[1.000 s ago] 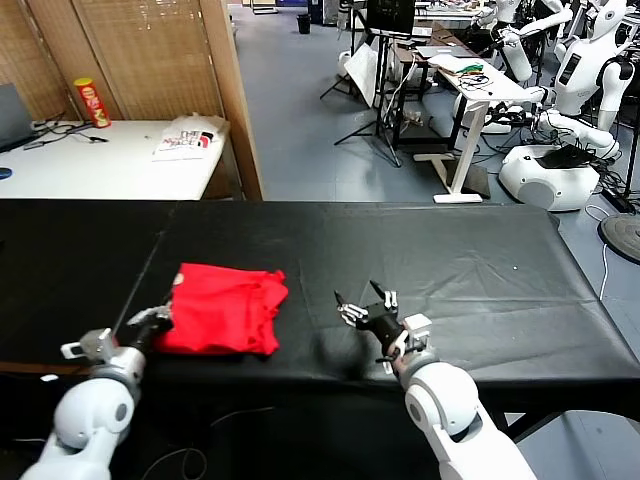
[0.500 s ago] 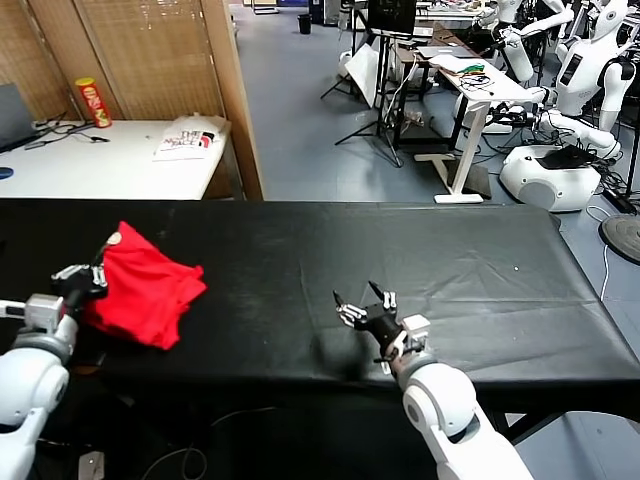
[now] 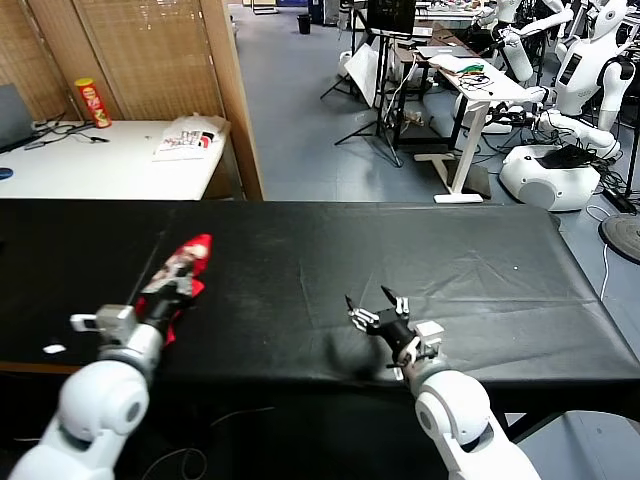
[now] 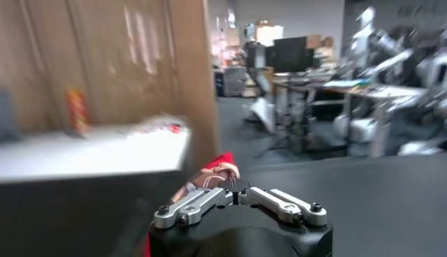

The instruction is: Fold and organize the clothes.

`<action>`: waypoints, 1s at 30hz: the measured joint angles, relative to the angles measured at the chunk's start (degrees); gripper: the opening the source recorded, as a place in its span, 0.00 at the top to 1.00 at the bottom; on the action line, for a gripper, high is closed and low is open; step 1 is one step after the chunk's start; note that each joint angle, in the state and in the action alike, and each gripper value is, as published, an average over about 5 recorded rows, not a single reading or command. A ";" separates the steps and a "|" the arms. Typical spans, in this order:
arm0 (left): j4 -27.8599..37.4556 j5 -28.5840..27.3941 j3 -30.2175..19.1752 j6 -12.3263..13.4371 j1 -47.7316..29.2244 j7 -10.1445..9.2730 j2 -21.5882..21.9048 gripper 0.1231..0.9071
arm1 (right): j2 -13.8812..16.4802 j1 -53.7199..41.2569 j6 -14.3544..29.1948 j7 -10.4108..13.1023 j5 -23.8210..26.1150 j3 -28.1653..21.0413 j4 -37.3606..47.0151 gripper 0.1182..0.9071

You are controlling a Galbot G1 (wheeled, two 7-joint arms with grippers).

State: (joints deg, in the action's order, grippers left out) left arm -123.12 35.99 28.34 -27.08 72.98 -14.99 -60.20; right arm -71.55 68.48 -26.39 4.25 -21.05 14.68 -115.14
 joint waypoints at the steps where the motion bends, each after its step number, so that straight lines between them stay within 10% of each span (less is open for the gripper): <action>1: -0.01 -0.10 -1.25 0.07 -0.19 -0.11 -0.95 1.00 | 0.18 0.16 -0.01 -0.03 -0.02 0.11 -0.11 0.14; 8: 0.22 -3.57 -8.32 1.76 -0.13 0.58 -8.00 0.93 | 1.26 -0.13 -0.27 -0.86 -1.09 -0.61 0.11 0.14; 19: -2.04 -14.43 -11.73 6.32 2.66 10.22 -11.61 0.21 | 2.72 -2.89 -3.84 -0.79 -9.88 -4.43 0.87 0.14; 30: -2.47 -15.65 -8.77 8.36 4.74 9.47 -9.83 0.14 | -0.13 -8.84 -11.01 1.52 -21.52 -11.47 5.03 0.14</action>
State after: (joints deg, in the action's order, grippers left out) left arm -125.59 20.34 19.57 -18.72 77.72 -5.51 -70.03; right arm -71.68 59.65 -37.40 5.77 -42.58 3.21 -110.12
